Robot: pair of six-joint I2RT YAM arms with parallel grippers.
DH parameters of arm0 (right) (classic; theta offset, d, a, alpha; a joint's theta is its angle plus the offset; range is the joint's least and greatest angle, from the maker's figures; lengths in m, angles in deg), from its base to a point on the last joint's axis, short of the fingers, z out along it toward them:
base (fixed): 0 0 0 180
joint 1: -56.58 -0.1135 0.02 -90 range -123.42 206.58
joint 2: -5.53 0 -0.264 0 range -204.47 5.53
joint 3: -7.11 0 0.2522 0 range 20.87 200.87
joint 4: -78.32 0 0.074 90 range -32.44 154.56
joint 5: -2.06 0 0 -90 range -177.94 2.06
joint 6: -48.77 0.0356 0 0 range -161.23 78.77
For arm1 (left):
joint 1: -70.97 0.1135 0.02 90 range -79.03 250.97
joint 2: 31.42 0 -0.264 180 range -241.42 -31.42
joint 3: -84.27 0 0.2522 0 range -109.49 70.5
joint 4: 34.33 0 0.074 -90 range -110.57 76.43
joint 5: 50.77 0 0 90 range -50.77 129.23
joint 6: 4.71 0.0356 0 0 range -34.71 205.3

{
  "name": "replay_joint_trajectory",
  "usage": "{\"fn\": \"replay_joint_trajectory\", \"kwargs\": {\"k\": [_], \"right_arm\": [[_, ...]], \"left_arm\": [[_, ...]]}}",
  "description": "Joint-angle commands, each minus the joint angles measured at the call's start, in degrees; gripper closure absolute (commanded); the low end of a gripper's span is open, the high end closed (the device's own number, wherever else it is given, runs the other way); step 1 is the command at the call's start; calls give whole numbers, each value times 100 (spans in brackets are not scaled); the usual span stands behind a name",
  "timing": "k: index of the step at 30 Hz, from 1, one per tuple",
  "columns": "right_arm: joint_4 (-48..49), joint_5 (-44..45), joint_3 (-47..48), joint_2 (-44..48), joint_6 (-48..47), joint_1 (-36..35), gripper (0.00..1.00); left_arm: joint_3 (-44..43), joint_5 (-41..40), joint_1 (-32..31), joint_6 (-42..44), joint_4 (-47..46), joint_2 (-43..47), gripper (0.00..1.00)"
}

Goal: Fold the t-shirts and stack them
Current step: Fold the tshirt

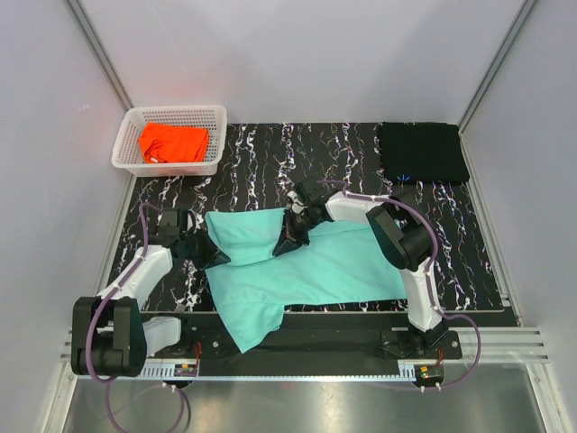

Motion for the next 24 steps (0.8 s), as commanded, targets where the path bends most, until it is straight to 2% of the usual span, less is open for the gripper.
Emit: {"fn": "replay_joint_trajectory", "kwargs": {"k": [1, 4, 8, 12, 13, 17, 20, 24], "right_arm": [[-256, -291, 137, -59, -215, 21, 93], [-352, -334, 120, -50, -364, 56, 88], [-502, -404, 111, 20, -601, 328, 76], [-581, -905, 41, 169, -873, 398, 68], [-625, -897, -116, 239, -996, 425, 68], [-748, -502, -399, 757, -1164, 565, 66], [-836, -475, -250, 750, -1260, 574, 65], [-1038, -229, 127, 671, -1331, 583, 62]], "left_arm": [[70, 234, 11, -128, 93, 198, 100], [96, 313, 20, -137, 189, 234, 100], [44, 401, 11, -145, 443, 391, 100], [-123, 611, 20, -14, 664, 436, 84], [-176, 595, 20, 4, 768, 462, 74], [-457, -62, 20, 328, 1094, 594, 55], [-834, -406, 20, 548, 1138, 411, 49], [-1397, -417, 55, 716, 859, -38, 48]]}}
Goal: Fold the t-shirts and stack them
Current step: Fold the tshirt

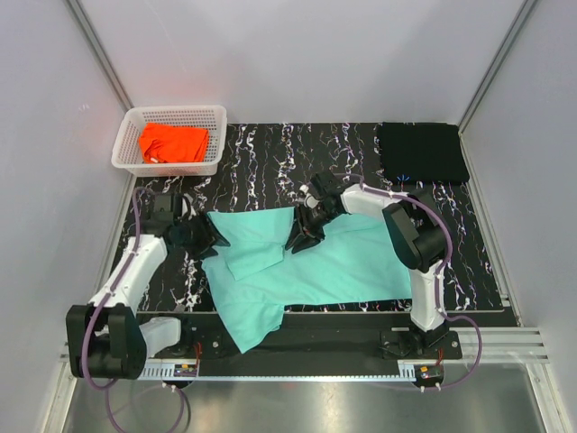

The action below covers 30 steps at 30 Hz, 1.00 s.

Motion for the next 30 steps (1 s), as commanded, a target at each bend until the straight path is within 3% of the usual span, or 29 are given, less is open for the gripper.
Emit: {"fn": "replay_joint_trajectory", "kwargs": {"k": [1, 4, 8, 13, 19, 24, 30], "right_arm": [[-149, 86, 377, 194, -125, 17, 62], [-131, 102, 396, 27, -80, 8, 64], [-61, 332, 281, -26, -63, -27, 80], [97, 104, 334, -298, -27, -176, 87], [150, 287, 53, -167, -106, -185, 74], [238, 340, -62, -166, -45, -185, 74], [256, 594, 52, 27, 69, -54, 74]], "left_arm": [[-663, -146, 49, 329, -464, -366, 48], [-1007, -75, 48, 408, -719, -1042, 53], [-1253, -206, 101, 496, -1046, -1842, 62], [-1490, -207, 347, 488, -1257, -2467, 69], [-1649, 65, 418, 303, -1266, -2389, 69], [-1868, 277, 418, 39, -1503, -2353, 71], [-2106, 102, 426, -22, -1635, -3073, 76]]}}
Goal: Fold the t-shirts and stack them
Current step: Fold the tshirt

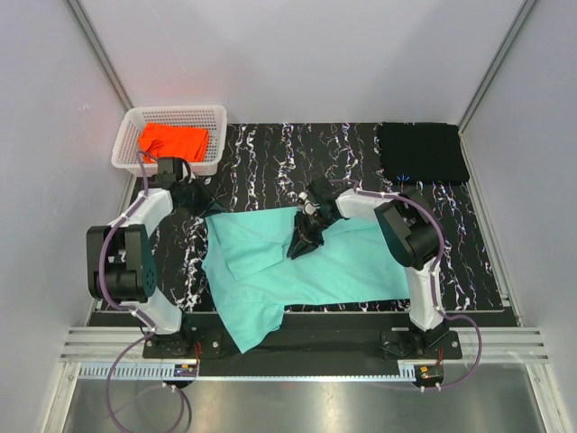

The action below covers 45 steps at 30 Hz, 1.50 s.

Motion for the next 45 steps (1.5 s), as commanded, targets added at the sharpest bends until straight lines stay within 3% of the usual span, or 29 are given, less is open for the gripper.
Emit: {"fn": "replay_joint_trajectory", "kwargs": {"k": [1, 4, 13, 18, 26, 34, 37, 40, 45], "right_arm": [[122, 243, 92, 374, 128, 141, 74], [114, 410, -40, 576, 260, 632, 73], [-202, 1033, -137, 1174, -169, 2584, 67], [-1097, 1841, 531, 911, -977, 2831, 62], [-1301, 2493, 865, 770, -1260, 3033, 56], [-1328, 2555, 1137, 551, -1330, 3261, 55], [-1485, 2687, 1234, 515, -1383, 3323, 61], [-1556, 2774, 1007, 830, -1418, 3630, 62], [-1504, 2696, 146, 1508, -1235, 4122, 55]], "left_arm": [[-209, -124, 16, -16, -302, -381, 77], [-156, -519, 121, 72, -66, -645, 87], [-182, -1082, 411, 511, 182, -1014, 87], [-472, -1118, 411, 696, 401, -822, 85], [-385, -626, -9, 451, 472, 215, 75], [-94, -511, -213, 248, 243, -363, 75], [-165, -582, -213, 301, 243, -609, 76], [-217, -617, -213, 388, 234, -724, 76], [-297, -696, -222, 538, 313, -462, 75]]}}
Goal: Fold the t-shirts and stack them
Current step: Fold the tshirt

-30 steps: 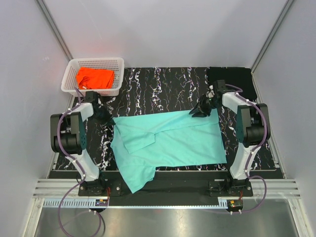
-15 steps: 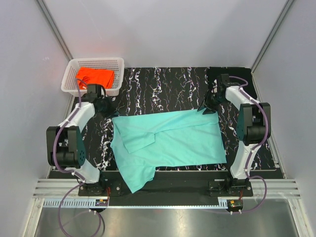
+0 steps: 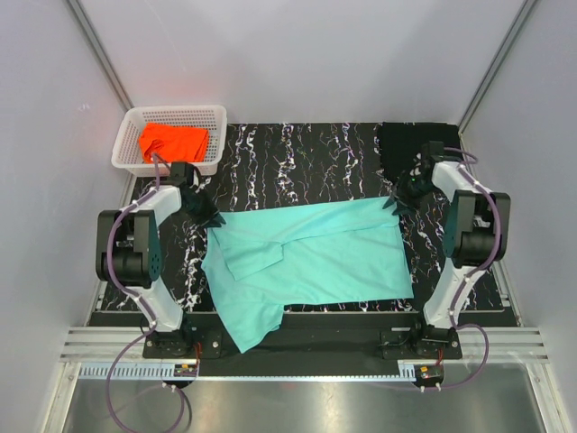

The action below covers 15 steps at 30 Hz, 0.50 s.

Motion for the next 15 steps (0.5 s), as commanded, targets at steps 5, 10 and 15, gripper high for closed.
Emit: {"fn": "replay_joint_trajectory", "kwargs": {"k": [5, 10, 15], "right_arm": [[295, -377, -1089, 1036, 387, 634, 53], [664, -878, -1309, 870, 589, 704, 61], [858, -931, -1494, 764, 660, 713, 61]], "left_arm": [[27, -113, -563, 92, 170, 962, 71], [423, -183, -731, -5, 162, 1254, 65], [204, -166, -678, 118, 232, 1131, 65]]}}
